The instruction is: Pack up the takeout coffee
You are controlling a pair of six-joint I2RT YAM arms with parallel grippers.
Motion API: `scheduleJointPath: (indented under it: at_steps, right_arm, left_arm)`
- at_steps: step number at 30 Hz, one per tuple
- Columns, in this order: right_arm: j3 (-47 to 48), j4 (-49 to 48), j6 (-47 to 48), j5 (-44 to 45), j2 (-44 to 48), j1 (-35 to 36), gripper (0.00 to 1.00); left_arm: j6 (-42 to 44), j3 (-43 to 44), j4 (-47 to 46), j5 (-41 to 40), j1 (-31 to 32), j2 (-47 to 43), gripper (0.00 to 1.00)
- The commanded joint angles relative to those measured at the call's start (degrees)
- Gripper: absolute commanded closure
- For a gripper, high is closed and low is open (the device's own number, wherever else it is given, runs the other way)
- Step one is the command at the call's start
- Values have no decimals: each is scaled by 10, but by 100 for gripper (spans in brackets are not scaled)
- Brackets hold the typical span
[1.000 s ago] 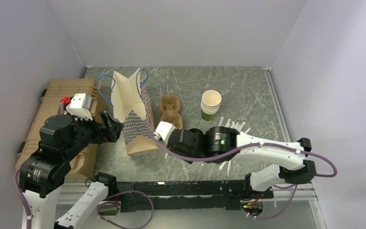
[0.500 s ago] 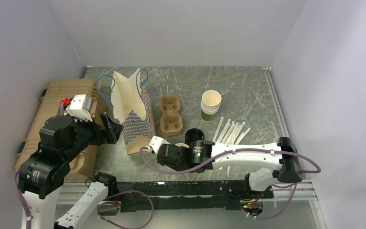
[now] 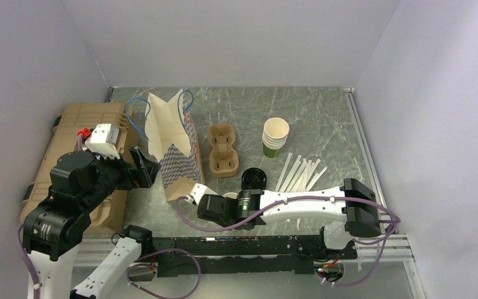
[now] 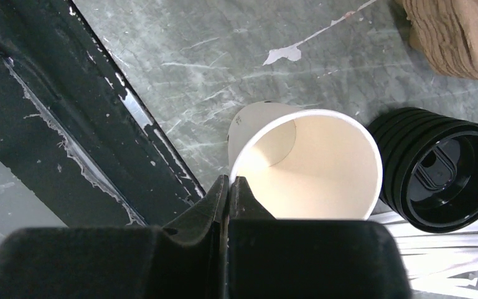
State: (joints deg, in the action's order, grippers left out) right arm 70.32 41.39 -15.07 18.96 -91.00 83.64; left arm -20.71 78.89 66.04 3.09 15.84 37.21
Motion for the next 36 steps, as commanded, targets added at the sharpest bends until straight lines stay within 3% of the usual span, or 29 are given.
scheduleJointPath:
  at_steps: [1, 3, 12, 20, 28, 36]
  right_arm:
    - [-4, -25, -17, 6, -3, 1, 100]
    - [-8, -26, -19, 7, -2, 1, 100]
    - [-9, -14, -35, 28, 15, 2, 67]
    - [45, 37, -37, 65, 69, 1, 51]
    - [91, 98, -40, 107, 131, -12, 47]
    - [89, 132, -61, 60, 133, -123, 51]
  left_arm:
    - [-4, 16, 1, -9, -1, -6, 1]
    - [-5, 15, 1, -9, -1, -6, 1]
    - [-3, 13, 6, -13, -1, -10, 1]
    - [-2, 11, 6, -14, -1, -13, 1]
    - [1, 6, 7, -14, -1, -14, 1]
    - [2, 0, 2, -15, -1, -18, 1]
